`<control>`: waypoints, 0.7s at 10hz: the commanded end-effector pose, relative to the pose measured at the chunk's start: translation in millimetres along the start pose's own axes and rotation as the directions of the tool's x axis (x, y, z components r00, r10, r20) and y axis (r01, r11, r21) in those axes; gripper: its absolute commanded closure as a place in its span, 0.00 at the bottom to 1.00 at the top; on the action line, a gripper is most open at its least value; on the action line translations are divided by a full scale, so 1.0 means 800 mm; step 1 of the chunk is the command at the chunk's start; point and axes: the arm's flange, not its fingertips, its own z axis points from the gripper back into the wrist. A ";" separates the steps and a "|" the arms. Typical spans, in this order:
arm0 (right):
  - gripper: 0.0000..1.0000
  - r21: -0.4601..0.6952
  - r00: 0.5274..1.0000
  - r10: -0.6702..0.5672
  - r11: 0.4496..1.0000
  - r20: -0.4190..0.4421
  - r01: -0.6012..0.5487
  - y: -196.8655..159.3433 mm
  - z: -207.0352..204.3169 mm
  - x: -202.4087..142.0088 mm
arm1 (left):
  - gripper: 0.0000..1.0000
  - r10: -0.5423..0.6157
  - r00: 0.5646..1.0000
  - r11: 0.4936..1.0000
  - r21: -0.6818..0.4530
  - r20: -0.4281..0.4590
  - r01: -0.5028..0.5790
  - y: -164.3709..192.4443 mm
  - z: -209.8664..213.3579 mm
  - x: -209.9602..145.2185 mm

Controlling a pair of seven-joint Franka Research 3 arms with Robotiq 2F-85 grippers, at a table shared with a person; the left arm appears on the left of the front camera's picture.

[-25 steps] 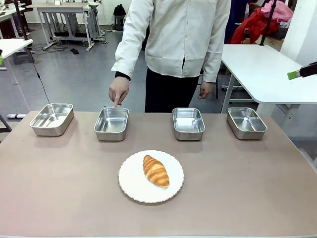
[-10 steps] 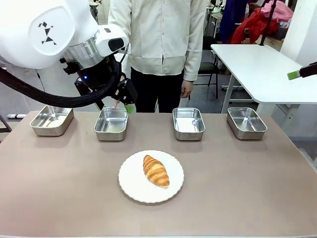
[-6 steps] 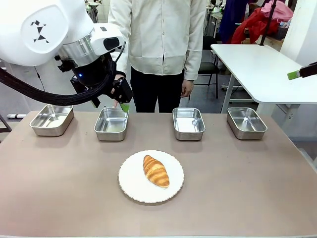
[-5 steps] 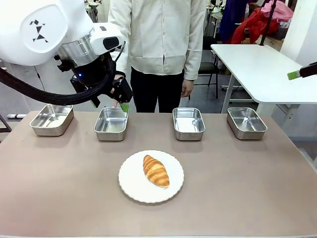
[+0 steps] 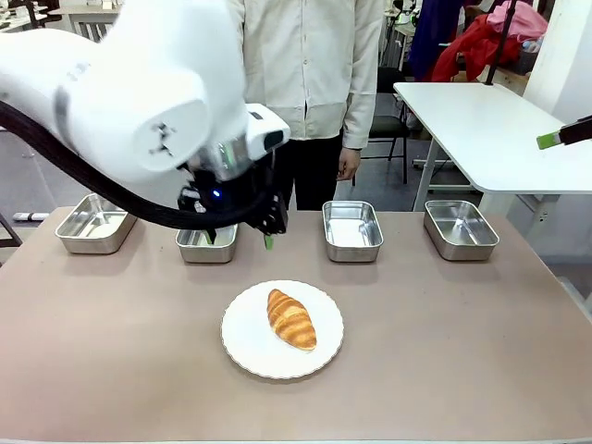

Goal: Place the bread in the container.
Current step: Place the Butter Roll into the Airtight Container indicated by the human.

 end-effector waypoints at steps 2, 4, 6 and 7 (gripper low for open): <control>0.00 0.009 1.000 -0.003 1.000 0.022 0.003 -0.001 -0.001 0.001 | 0.00 0.256 0.966 0.966 0.034 -0.025 -0.255 -0.026 -0.034 -0.005; 0.00 0.009 1.000 -0.003 1.000 0.022 0.003 -0.001 -0.001 0.001 | 0.00 0.349 0.936 0.935 -0.053 -0.046 -0.352 -0.034 -0.059 -0.017; 0.00 0.009 1.000 -0.003 1.000 0.022 0.003 -0.001 -0.001 0.001 | 0.00 0.372 0.925 0.918 -0.119 -0.081 -0.379 -0.046 -0.084 -0.029; 0.00 0.009 1.000 -0.003 1.000 0.022 0.003 -0.001 -0.001 0.001 | 0.00 0.381 0.916 0.910 -0.128 -0.123 -0.395 -0.051 -0.098 -0.034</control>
